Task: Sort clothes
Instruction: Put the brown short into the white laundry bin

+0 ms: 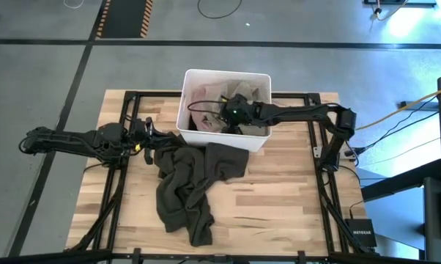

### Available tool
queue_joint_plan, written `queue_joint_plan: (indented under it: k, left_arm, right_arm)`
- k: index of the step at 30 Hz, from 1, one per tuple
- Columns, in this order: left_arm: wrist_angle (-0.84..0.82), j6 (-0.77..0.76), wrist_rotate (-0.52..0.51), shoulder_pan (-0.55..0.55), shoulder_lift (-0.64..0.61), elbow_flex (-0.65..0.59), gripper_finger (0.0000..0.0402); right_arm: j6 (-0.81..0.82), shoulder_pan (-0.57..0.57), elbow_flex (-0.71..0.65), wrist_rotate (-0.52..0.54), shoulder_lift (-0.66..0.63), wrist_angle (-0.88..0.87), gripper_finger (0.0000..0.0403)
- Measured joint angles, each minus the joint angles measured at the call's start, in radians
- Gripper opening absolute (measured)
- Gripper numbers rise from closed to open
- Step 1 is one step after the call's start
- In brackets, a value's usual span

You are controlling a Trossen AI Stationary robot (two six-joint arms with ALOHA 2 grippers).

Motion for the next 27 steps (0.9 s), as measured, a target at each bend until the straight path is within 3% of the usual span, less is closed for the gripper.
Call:
queue_joint_plan:
  k: [14, 27]
  left_arm:
    - [0.003, -0.003, 0.000, 0.000, 0.011, 0.000, 0.0015]
    - [-0.007, -0.029, 0.021, -0.001, 0.013, 0.000, 0.0015]
  right_arm:
    - [0.195, 0.001, 0.026, -0.031, 0.056, -0.013, 0.0032]
    - [0.243, 0.002, 0.421, -0.078, 0.055, -0.458, 0.0186]
